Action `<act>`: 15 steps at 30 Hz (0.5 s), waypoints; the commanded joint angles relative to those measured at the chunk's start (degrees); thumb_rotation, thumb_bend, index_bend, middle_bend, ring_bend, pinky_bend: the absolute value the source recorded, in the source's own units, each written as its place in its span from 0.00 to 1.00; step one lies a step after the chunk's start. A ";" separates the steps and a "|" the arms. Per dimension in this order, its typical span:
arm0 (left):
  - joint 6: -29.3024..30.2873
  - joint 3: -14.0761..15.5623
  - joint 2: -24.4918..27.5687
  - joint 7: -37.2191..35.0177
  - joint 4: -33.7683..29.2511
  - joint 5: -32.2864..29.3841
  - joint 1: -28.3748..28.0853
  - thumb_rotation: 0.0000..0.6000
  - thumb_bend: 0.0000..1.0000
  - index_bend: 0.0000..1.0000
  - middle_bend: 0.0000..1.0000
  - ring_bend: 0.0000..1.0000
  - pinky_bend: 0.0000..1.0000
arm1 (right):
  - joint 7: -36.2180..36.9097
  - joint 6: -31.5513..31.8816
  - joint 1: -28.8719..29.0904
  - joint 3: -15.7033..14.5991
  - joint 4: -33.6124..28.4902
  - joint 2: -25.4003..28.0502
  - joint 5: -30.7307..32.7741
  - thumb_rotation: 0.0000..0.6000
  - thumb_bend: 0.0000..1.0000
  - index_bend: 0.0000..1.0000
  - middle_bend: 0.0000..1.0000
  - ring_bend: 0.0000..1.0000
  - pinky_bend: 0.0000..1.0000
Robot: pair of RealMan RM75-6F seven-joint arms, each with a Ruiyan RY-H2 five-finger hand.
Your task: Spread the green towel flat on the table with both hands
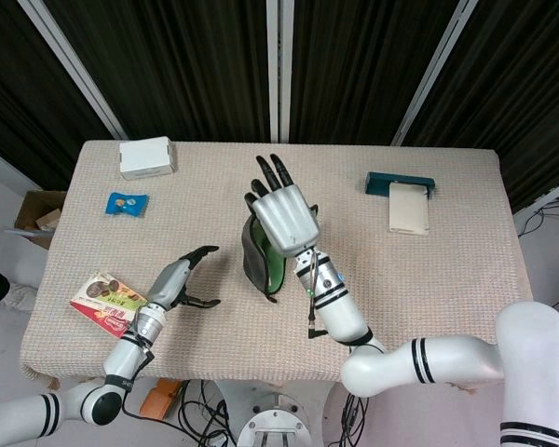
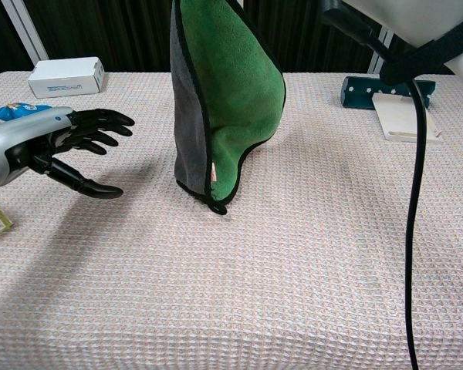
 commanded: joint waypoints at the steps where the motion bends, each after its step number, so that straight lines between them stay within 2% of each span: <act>1: -0.25 -0.13 -0.13 -0.13 0.21 -0.10 -0.12 1.00 0.06 0.14 0.12 0.14 0.17 | -0.19 -0.25 0.54 0.13 0.79 -0.64 0.32 1.00 0.58 0.85 0.32 0.03 0.00; 4: -0.85 -0.58 -0.34 -0.45 0.44 -0.76 -0.38 1.00 0.06 0.14 0.12 0.14 0.17 | -0.72 -0.63 1.97 1.28 2.68 -2.10 1.70 1.00 0.58 0.85 0.32 0.03 0.00; 10: -3.62 -3.86 -0.39 -3.46 -0.34 -4.82 -1.68 1.00 0.05 0.14 0.12 0.14 0.17 | -5.73 2.52 7.00 5.73 8.33 -6.91 5.89 1.00 0.58 0.85 0.32 0.03 0.00; 15: -3.85 -6.02 -0.11 0.14 -1.82 -8.88 -3.32 0.99 0.03 0.14 0.12 0.14 0.17 | -9.16 8.03 10.46 10.22 10.72 -9.71 7.74 1.00 0.58 0.85 0.32 0.03 0.00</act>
